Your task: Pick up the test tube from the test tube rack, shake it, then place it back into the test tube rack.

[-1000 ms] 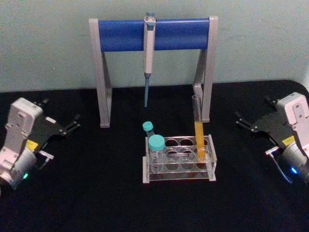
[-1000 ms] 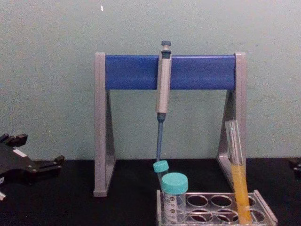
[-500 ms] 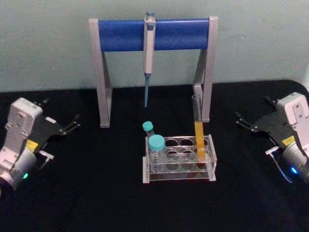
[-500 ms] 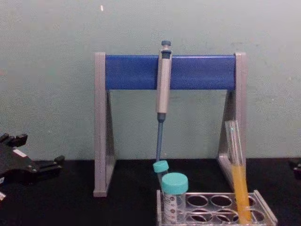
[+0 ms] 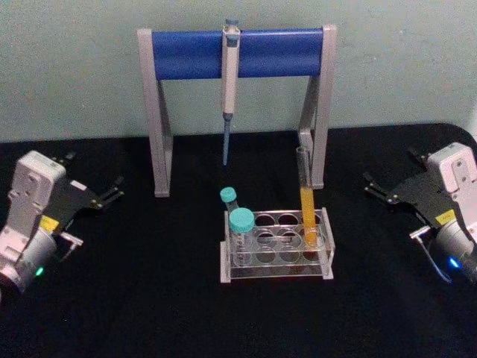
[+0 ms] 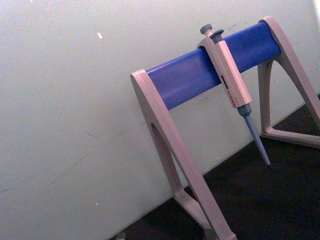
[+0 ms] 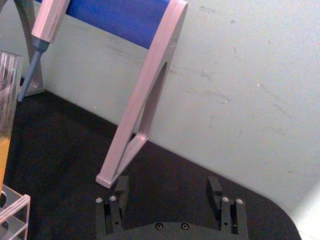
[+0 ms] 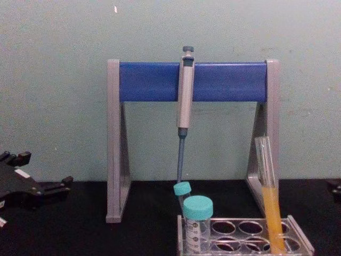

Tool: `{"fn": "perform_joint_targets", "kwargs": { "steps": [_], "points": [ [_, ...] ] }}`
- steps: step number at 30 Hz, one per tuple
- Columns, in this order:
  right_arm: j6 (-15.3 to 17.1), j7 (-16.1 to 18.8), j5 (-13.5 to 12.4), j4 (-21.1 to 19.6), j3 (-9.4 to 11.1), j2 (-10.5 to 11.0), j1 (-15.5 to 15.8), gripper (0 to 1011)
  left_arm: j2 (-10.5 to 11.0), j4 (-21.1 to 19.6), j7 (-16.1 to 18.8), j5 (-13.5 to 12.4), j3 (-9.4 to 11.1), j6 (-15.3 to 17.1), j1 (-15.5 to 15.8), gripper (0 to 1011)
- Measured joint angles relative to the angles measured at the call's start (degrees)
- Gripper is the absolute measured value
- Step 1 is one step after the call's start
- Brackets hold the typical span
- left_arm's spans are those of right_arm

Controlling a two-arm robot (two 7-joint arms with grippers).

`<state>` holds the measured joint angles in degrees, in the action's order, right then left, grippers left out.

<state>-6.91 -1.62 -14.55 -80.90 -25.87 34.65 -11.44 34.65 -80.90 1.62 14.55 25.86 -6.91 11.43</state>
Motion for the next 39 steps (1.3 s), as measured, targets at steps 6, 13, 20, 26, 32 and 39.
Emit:
{"fn": "perform_joint_targets", "kwargs": {
  "steps": [6,13,20,26,32,39],
  "points": [
    [0.0,0.0,0.0,0.0,0.0,0.0,0.0,1000,0.0,0.0,0.0,0.0,0.0,0.0,0.0,1002],
    [0.0,0.0,0.0,0.0,0.0,0.0,0.0,1000,0.0,0.0,0.0,0.0,0.0,0.0,0.0,1001],
    [0.0,0.0,0.0,0.0,0.0,0.0,0.0,1000,0.0,0.0,0.0,0.0,0.0,0.0,0.0,1001],
    [0.0,0.0,0.0,0.0,0.0,0.0,0.0,1000,0.0,0.0,0.0,0.0,0.0,0.0,0.0,1001],
    [0.0,0.0,0.0,0.0,0.0,0.0,0.0,1000,0.0,0.0,0.0,0.0,0.0,0.0,0.0,1001],
    [0.0,0.0,0.0,0.0,0.0,0.0,0.0,1000,0.0,0.0,0.0,0.0,0.0,0.0,0.0,1001]
  ]
}}
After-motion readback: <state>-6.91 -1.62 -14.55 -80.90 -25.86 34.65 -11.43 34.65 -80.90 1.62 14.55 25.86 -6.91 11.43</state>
